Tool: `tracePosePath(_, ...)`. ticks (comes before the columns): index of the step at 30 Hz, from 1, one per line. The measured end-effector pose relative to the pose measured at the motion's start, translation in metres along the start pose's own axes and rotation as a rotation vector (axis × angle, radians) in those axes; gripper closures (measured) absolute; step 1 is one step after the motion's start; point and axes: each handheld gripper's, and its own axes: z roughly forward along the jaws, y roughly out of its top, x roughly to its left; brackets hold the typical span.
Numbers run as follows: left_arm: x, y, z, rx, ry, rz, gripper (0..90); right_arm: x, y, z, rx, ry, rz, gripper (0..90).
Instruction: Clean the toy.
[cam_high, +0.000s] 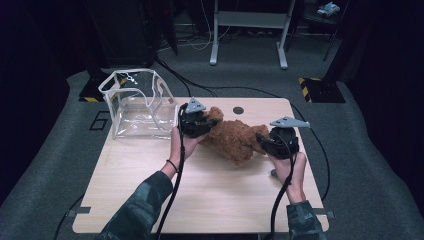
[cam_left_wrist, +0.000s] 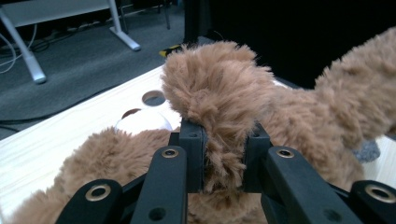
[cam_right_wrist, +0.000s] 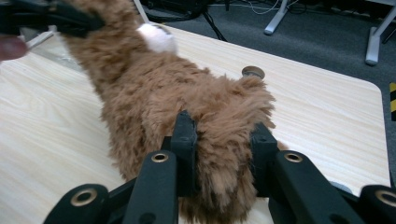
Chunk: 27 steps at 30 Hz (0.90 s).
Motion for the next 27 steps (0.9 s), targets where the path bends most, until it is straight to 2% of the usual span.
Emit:
tracePosePath(3, 0.002, -0.001, 0.004, 0.006, -0.01, -0.006, 75.9, 0.009, -0.002, -0.003, 0.016, 0.003, -0.013, 70.6)
tracePosePath(5, 0.004, -0.006, 0.007, 0.011, -0.023, -0.024, 75.8, 0.014, -0.006, -0.002, 0.025, 0.013, -0.006, 70.6)
tracePosePath(10, 0.009, -0.03, 0.011, 0.059, -0.014, -0.04, 74.6, 0.032, -0.026, 0.013, 0.08, 0.066, -0.028, 68.7)
tracePosePath(11, 0.012, -0.039, 0.012, 0.071, -0.021, -0.061, 73.8, 0.034, -0.027, 0.015, 0.093, 0.071, -0.031, 65.5)
tracePosePath(12, 0.013, -0.046, 0.012, 0.078, -0.016, -0.068, 73.3, 0.037, -0.032, 0.019, 0.111, 0.101, -0.016, 63.4)
tracePosePath(13, 0.014, -0.052, 0.012, 0.082, -0.024, -0.078, 72.9, 0.037, -0.035, 0.022, 0.105, 0.126, -0.02, 60.6)
tracePosePath(14, 0.015, -0.057, 0.009, 0.076, -0.034, -0.09, 71.8, 0.036, -0.036, 0.025, 0.12, 0.147, -0.014, 53.8)
tracePosePath(16, 0.016, -0.065, 0.004, 0.054, -0.037, -0.107, 70.5, 0.032, -0.037, 0.023, 0.079, 0.198, 0.025, 46.1)
tracePosePath(18, 0.016, -0.072, -0.002, 0.047, -0.037, -0.122, 69.6, 0.028, -0.034, 0.019, 0.054, 0.205, 0.039, 36.9)
tracePosePath(19, 0.017, -0.075, -0.004, 0.046, -0.041, -0.135, 69.6, 0.024, -0.032, 0.016, 0.026, 0.193, 0.047, 34.4)
tracePosePath(22, 0.017, -0.083, -0.011, 0.061, -0.032, -0.136, 69.3, 0.009, -0.03, 0.017, 0.022, 0.161, 0.076, 28.1)
tracePosePath(23, 0.018, -0.085, -0.013, 0.06, -0.035, -0.141, 69.1, 0.003, -0.03, 0.022, 0.042, 0.132, 0.076, 25.8)
tracePosePath(25, 0.021, -0.094, -0.019, 0.058, -0.034, -0.166, 68.9, -0.007, -0.033, 0.034, 0.076, 0.134, 0.109, 23.6)
tracePosePath(27, 0.024, -0.101, -0.024, 0.053, -0.031, -0.189, 68.7, -0.014, -0.035, 0.047, 0.114, 0.12, 0.115, 21.6)
